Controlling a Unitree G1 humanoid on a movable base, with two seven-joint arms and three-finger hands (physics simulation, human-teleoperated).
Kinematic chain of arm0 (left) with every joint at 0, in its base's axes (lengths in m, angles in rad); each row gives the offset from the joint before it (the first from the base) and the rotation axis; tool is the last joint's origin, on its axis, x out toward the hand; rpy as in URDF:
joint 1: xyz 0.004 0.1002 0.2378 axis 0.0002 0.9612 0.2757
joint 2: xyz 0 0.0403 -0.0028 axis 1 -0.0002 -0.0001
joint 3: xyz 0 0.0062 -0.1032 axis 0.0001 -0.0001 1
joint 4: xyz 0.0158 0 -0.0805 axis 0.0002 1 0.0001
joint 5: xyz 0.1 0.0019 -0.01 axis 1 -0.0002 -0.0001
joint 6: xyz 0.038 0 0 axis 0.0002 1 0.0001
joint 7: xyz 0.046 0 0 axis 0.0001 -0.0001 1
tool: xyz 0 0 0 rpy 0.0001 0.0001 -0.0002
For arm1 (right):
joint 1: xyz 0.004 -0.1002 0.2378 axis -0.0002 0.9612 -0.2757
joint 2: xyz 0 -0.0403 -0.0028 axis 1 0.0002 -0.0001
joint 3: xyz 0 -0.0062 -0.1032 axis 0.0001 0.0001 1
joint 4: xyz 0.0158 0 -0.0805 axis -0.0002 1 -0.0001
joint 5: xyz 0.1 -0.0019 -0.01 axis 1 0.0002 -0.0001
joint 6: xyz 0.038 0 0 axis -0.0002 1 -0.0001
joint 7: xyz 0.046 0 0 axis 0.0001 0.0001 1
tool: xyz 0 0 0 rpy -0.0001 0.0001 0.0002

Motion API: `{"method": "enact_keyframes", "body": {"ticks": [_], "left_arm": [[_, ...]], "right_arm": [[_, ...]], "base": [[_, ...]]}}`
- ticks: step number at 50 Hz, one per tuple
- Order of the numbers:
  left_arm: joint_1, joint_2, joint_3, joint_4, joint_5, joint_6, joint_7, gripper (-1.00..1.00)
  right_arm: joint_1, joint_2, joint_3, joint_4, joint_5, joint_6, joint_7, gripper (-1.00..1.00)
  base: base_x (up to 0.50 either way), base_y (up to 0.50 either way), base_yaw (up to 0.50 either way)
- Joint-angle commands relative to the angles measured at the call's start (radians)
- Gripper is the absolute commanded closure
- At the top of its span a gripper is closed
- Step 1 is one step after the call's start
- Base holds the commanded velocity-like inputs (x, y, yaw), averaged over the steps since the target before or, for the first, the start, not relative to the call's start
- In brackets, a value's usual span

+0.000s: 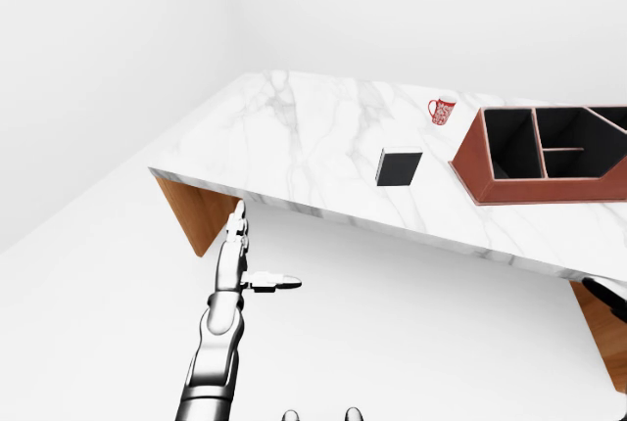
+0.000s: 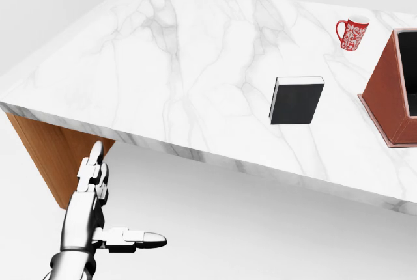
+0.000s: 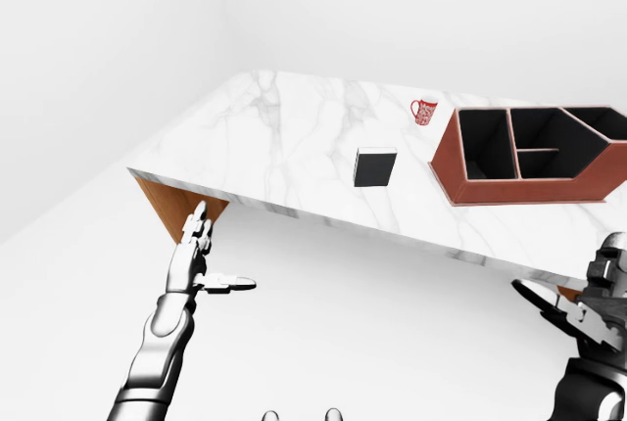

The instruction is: Pick up the book and place it in the left compartment of the caddy.

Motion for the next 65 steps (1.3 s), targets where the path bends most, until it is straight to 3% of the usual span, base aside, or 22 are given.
{"method": "enact_keyframes", "body": {"ticks": [1,16,65], "left_arm": [[-0.013,0.003,0.007,0.025,0.004,0.000,0.007,-1.00],[0.007,-0.002,-0.003,-0.015,0.016,0.000,0.013,-1.00],[-0.003,0.004,0.000,0.022,0.032,0.000,0.014,-1.00]], "right_arm": [[0.008,-0.016,-0.022,-0.006,0.076,0.000,0.008,-1.00],[0.012,-0.012,-0.023,-0.012,0.080,0.000,0.016,-1.00],[0.013,-0.006,-0.020,-0.016,0.074,0.000,0.021,-1.00]], "base": [[0.00,0.00,0.00],[0.00,0.00,0.00],[0.10,-0.30,0.00]]}}
